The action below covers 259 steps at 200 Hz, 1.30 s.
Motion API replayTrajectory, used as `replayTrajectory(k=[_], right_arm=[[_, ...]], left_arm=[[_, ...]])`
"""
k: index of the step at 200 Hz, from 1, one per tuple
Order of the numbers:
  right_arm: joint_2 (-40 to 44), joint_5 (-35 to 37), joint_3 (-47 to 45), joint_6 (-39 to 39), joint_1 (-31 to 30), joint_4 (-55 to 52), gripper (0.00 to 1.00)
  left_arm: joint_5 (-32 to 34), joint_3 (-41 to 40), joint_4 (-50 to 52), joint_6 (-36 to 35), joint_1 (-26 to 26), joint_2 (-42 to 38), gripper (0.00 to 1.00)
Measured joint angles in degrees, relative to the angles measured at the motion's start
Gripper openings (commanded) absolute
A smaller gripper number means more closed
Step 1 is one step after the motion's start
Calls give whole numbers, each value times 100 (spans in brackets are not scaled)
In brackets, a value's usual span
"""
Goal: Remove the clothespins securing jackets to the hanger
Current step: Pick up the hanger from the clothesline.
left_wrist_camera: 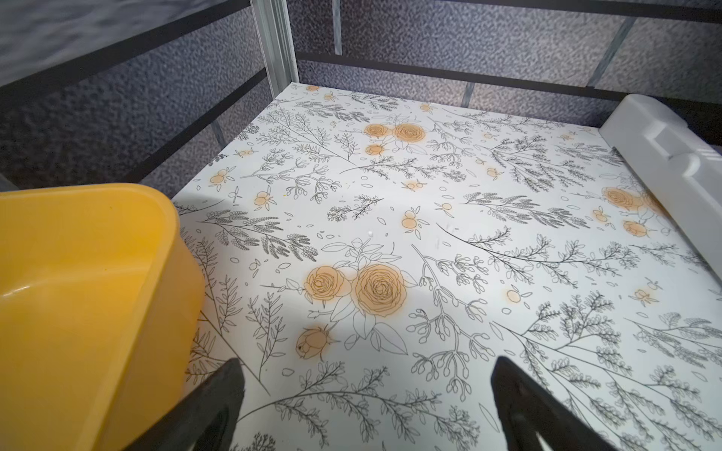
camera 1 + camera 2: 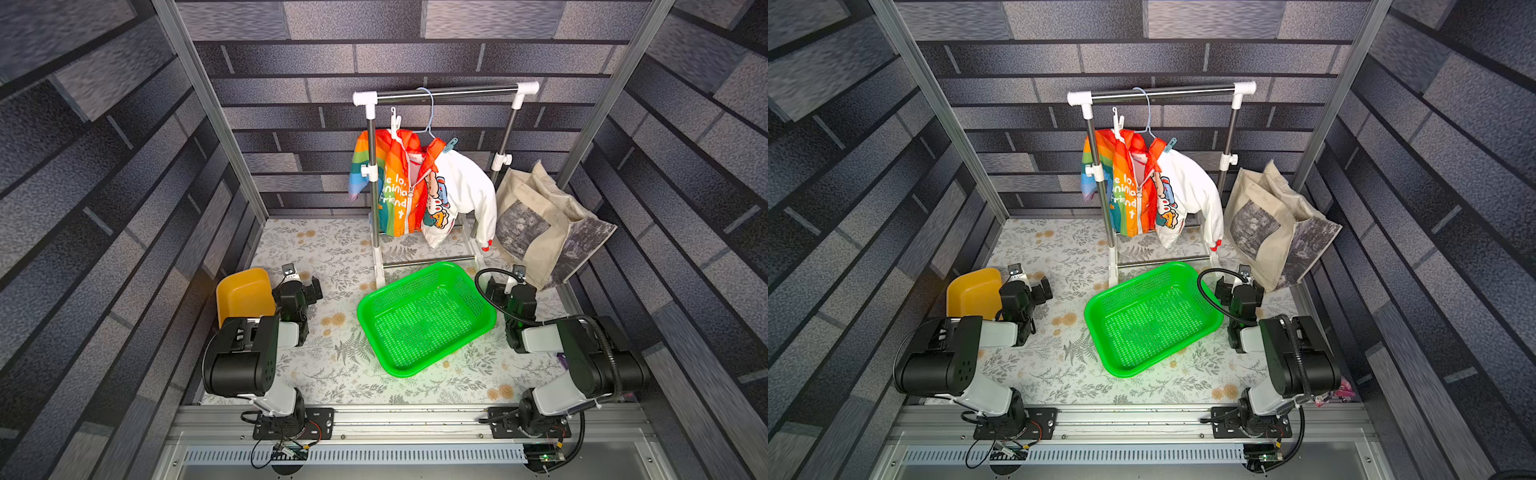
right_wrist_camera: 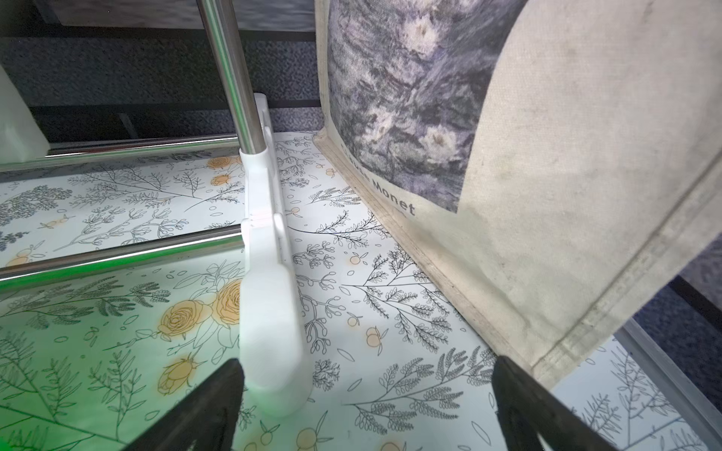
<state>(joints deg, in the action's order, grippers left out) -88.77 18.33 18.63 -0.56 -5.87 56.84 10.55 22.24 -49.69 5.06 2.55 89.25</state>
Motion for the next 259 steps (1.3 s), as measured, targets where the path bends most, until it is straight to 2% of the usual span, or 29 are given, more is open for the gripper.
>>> replayTrajectory(k=[166, 181, 208, 227, 259], right_arm=[[0, -2, 0, 2, 0, 0, 100], [79, -50, 0, 20, 0, -66, 100], [1119, -369, 127, 76, 0, -1156, 100], [2065, -568, 669, -127, 0, -2321, 100], [3224, -975, 1965, -1019, 0, -4247, 100]], left_arm=[[11, 2, 2, -2, -13, 0, 100], [127, 181, 533, -28, -105, -129, 100], [146, 852, 1705, -125, -367, -772, 100], [107, 1397, 2483, 13, -651, -1434, 100], [181, 2608, 3768, 739, -1609, -2127, 100]])
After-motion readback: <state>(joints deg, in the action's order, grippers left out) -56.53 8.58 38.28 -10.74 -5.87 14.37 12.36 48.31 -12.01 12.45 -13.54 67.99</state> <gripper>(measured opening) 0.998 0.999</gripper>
